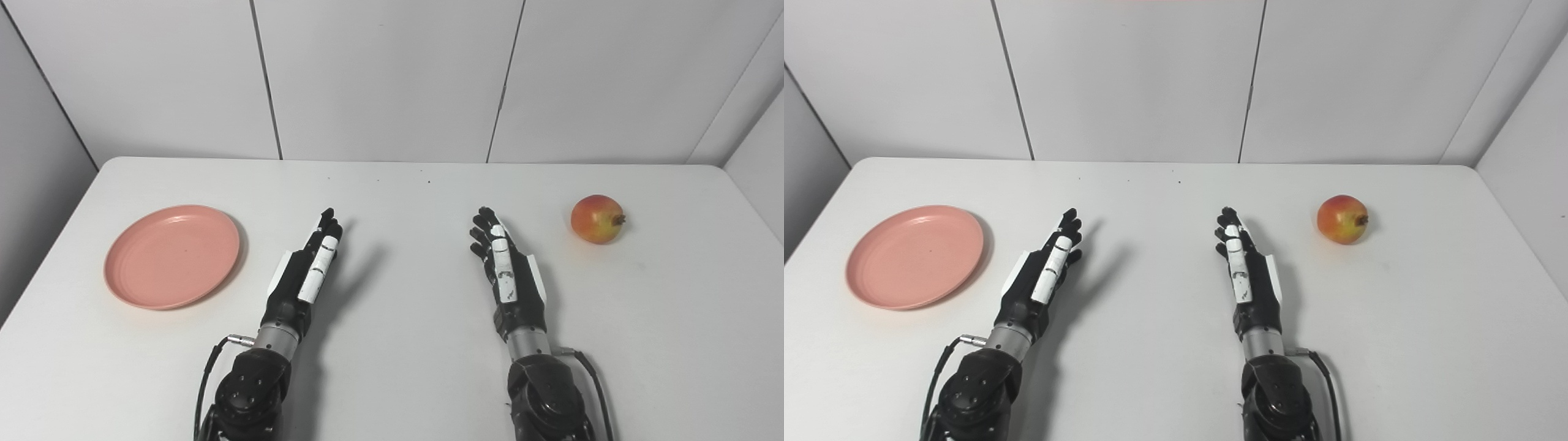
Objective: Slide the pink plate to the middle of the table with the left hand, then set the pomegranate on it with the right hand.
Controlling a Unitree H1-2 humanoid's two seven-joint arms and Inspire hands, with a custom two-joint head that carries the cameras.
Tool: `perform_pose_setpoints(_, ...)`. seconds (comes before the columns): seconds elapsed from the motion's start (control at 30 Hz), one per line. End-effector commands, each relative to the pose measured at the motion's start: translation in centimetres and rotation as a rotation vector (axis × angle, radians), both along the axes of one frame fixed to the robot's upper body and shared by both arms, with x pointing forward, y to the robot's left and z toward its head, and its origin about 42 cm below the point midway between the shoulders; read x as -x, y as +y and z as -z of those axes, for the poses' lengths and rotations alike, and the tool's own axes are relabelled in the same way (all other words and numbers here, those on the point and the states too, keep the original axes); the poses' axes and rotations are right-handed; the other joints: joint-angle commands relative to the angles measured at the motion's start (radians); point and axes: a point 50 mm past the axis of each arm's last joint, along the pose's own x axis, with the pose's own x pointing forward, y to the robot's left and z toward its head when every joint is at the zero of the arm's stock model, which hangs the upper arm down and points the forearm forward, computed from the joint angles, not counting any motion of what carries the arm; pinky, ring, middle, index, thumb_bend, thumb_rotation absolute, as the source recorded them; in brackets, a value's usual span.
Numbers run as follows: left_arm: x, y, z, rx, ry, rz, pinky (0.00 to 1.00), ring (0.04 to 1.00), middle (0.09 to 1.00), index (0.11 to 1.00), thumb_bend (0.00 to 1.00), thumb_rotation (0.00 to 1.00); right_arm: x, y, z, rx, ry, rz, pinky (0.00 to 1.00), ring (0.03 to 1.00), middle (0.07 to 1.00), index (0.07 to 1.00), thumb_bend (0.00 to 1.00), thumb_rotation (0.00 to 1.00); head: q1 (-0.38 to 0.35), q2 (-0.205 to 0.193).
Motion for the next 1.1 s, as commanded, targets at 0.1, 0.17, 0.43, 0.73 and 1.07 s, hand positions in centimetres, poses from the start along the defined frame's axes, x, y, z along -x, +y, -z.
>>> perform_pose_setpoints(0.1, -0.67, -0.42, -1.82, 0.002, -0.061, 0.023, 0.96, 0.991, 1.000, 1.000, 0.58, 0.99, -0.51, 0.47, -0.99, -0.007, -0.013, -0.004, 0.92, 0.906, 0.908, 0.898, 0.58, 1.00, 0.001, 0.003)
perform_pose_setpoints(0.17, -0.64, -0.42, -1.84, 0.005, -0.058, 0.021, 0.96, 0.989, 1.000, 0.998, 0.58, 0.97, -0.48, 0.47, -1.00, -0.005, -0.012, -0.005, 0.92, 0.906, 0.908, 0.898, 0.56, 1.00, 0.001, 0.004)
perform_pose_setpoints(0.43, -0.66, -0.37, -1.85, 0.001, -0.063, 0.026, 0.96, 0.991, 1.000, 1.000, 0.58, 0.98, -0.49, 0.43, -0.95, -0.004, -0.014, -0.005, 0.92, 0.903, 0.903, 0.895, 0.57, 1.00, 0.001, 0.005)
perform_pose_setpoints(0.73, -0.64, -0.35, -1.90, -0.001, -0.061, 0.029, 0.96, 0.995, 1.000, 1.000, 0.58, 0.98, -0.45, 0.47, -1.02, -0.002, -0.012, -0.007, 0.92, 0.903, 0.905, 0.898, 0.57, 1.00, 0.001, 0.008)
perform_pose_setpoints(1.07, -0.60, -0.30, -1.86, -0.010, -0.062, 0.033, 0.96, 0.993, 1.000, 1.000, 0.58, 0.99, -0.45, 0.54, -0.97, -0.003, -0.016, -0.008, 0.92, 0.902, 0.907, 0.900, 0.57, 0.99, 0.009, 0.003)
